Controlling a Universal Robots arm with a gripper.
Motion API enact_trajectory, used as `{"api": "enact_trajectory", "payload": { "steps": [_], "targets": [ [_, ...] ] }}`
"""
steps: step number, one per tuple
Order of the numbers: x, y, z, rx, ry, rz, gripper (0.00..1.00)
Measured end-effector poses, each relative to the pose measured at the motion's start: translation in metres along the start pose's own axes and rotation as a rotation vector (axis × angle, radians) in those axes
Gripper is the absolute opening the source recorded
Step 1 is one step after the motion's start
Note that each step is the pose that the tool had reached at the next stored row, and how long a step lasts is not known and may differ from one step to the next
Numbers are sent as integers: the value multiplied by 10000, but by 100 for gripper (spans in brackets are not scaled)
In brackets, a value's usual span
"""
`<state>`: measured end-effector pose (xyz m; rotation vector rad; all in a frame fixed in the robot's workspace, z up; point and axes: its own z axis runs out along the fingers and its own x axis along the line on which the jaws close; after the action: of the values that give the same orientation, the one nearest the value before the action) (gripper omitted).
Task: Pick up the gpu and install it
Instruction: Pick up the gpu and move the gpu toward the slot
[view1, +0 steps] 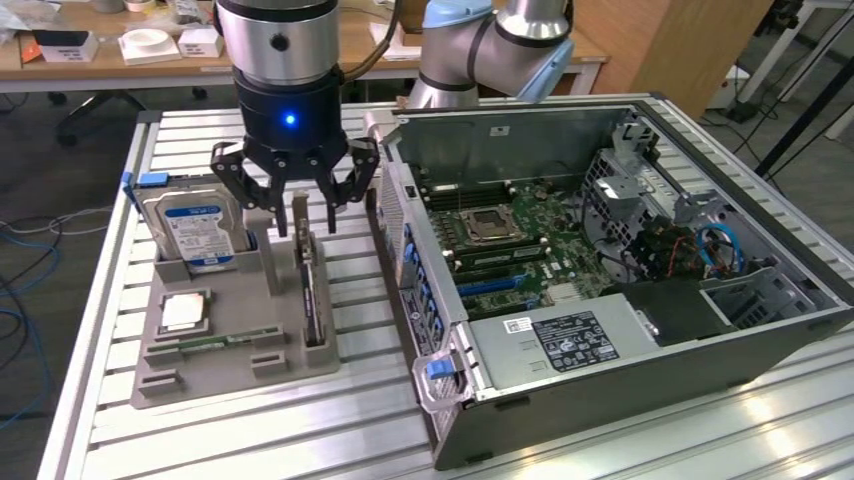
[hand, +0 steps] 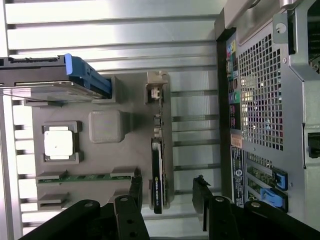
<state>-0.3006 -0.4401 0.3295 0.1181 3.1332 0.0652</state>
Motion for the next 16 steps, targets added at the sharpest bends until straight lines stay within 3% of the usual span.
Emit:
{"api": "enact_trajectory", "payload": {
  "steps": [16],
  "targets": [
    [-2, -29, 30, 6, 1, 0, 53]
  ]
}}
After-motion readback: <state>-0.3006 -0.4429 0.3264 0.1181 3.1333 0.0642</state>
